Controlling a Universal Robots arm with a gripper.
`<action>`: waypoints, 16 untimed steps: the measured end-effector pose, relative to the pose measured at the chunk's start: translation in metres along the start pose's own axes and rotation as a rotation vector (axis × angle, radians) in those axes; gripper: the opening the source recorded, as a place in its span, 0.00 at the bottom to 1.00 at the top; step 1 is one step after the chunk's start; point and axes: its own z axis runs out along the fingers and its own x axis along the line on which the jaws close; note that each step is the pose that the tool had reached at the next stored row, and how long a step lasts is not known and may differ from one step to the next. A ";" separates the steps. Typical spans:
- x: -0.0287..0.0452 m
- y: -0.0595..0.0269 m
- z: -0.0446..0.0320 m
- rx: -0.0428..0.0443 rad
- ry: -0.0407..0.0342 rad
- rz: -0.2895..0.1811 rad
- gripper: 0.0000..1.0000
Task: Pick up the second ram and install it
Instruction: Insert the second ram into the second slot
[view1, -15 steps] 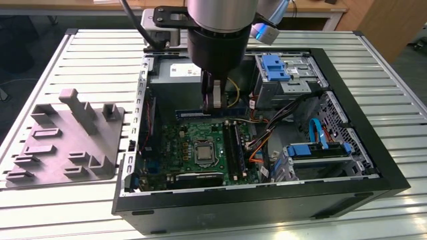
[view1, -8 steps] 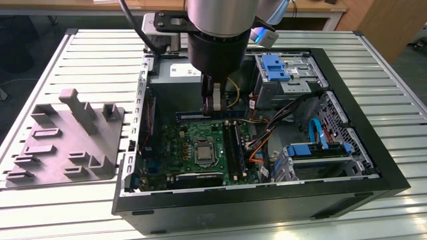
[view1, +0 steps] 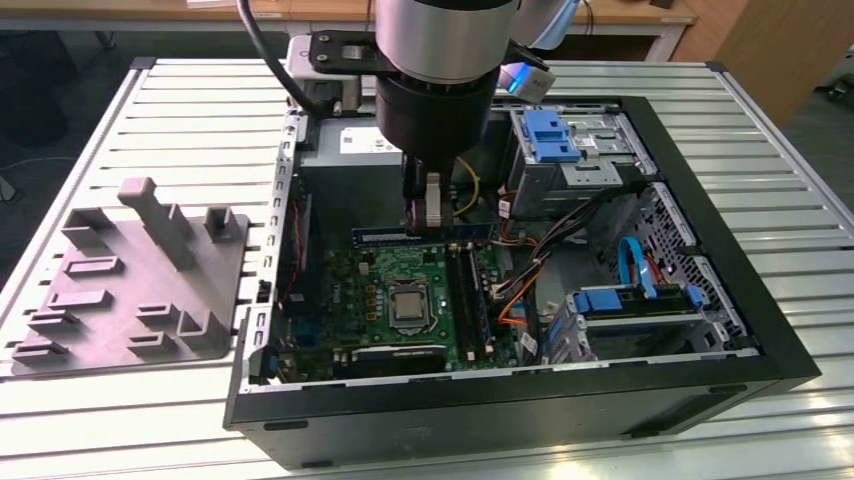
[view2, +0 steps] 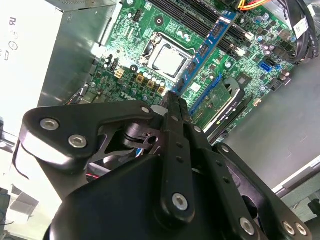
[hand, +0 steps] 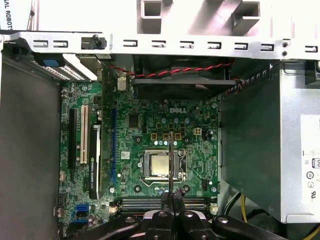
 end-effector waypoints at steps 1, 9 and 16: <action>0.0000 0.0000 0.0000 0.0000 0.0000 0.000 0.11; 0.0000 0.0000 0.0003 0.0000 0.0000 0.001 0.11; 0.0001 -0.0002 0.0021 0.0030 -0.0031 0.070 0.11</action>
